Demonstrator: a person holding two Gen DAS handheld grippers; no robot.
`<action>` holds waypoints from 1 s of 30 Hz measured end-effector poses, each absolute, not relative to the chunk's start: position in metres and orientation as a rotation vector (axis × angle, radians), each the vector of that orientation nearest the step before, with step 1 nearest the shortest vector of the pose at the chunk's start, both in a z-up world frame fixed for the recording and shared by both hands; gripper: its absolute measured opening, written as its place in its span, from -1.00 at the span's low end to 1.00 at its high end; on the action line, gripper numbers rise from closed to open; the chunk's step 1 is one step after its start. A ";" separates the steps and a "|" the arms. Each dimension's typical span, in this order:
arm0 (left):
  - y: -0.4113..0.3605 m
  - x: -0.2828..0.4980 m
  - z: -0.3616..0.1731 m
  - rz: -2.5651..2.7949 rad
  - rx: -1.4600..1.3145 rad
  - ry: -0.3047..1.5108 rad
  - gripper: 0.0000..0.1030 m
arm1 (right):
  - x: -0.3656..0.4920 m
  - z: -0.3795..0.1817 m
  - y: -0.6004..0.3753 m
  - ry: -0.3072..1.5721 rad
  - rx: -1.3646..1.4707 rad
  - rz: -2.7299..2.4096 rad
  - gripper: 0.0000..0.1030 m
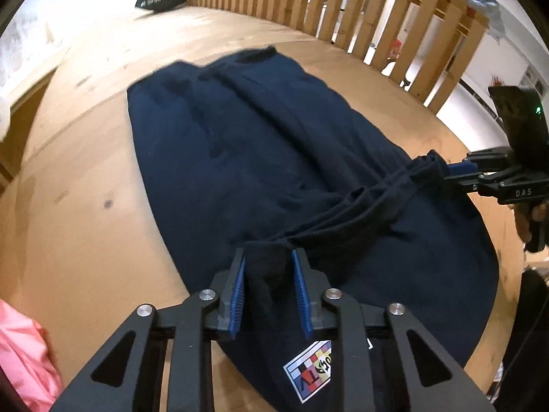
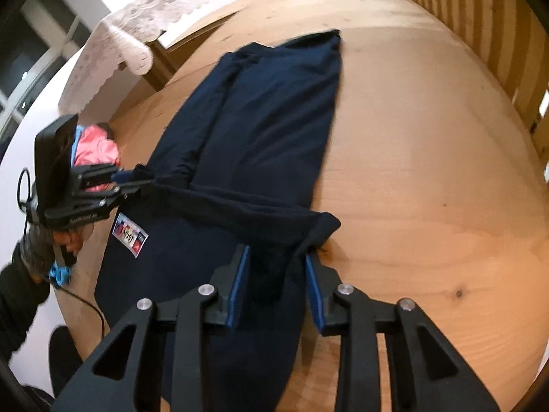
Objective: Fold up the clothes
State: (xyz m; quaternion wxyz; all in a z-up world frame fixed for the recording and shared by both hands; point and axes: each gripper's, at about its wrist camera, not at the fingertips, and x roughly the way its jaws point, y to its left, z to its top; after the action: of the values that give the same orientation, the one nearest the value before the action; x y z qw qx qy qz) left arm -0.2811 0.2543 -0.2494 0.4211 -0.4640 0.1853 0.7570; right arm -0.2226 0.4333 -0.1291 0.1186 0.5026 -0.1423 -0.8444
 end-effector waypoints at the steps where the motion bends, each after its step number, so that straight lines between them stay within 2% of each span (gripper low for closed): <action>1: 0.253 -0.280 -0.244 1.903 -1.151 0.475 -0.45 | -0.221 -0.126 0.432 -0.398 1.463 -2.471 -0.40; 3: 0.250 -0.278 -0.234 1.902 -1.135 0.494 -0.25 | -0.222 -0.123 0.429 -0.347 1.459 -2.480 -0.39; 5: 0.255 -0.277 -0.229 1.900 -1.105 0.541 -0.14 | -0.226 -0.125 0.427 -0.312 1.495 -2.476 -0.20; 9: 0.279 -0.263 -0.227 1.815 -1.043 0.667 -0.10 | -0.234 -0.132 0.427 -0.312 1.546 -2.452 -0.20; 14: 0.310 -0.250 -0.253 1.681 -1.051 0.793 -0.10 | -0.236 -0.135 0.426 -0.293 1.559 -2.431 -0.20; 16: 0.312 -0.250 -0.258 1.670 -1.062 0.788 -0.11 | -0.237 -0.136 0.424 -0.275 1.563 -2.417 -0.20; 17: 0.311 -0.251 -0.258 1.670 -1.066 0.771 -0.13 | -0.237 -0.136 0.423 -0.263 1.556 -2.416 -0.20; 18: 0.308 -0.253 -0.257 1.669 -1.074 0.748 -0.27 | -0.236 -0.135 0.422 -0.251 1.550 -2.414 -0.20; 19: 0.306 -0.255 -0.256 1.665 -1.082 0.724 -0.36 | -0.235 -0.134 0.422 -0.244 1.544 -2.415 -0.31; 20: 0.303 -0.256 -0.254 1.653 -1.087 0.698 -0.58 | -0.234 -0.132 0.422 -0.242 1.541 -2.418 -0.57; 21: 0.300 -0.258 -0.252 1.640 -1.092 0.672 -0.79 | -0.233 -0.130 0.423 -0.239 1.539 -2.420 -0.68; 26: 0.287 -0.249 -0.239 1.630 -1.066 0.639 -0.86 | -0.223 -0.111 0.418 -0.186 1.480 -2.455 -0.82; 30: 0.274 -0.246 -0.225 1.648 -1.047 0.594 -0.86 | -0.216 -0.094 0.410 -0.116 1.451 -2.486 -0.84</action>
State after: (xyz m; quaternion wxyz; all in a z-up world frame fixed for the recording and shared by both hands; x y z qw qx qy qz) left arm -0.2459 0.2742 -0.2247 0.5229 -0.4374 0.2479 0.6883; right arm -0.2160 0.4097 -0.0941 0.1300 0.4995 -0.0398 -0.8556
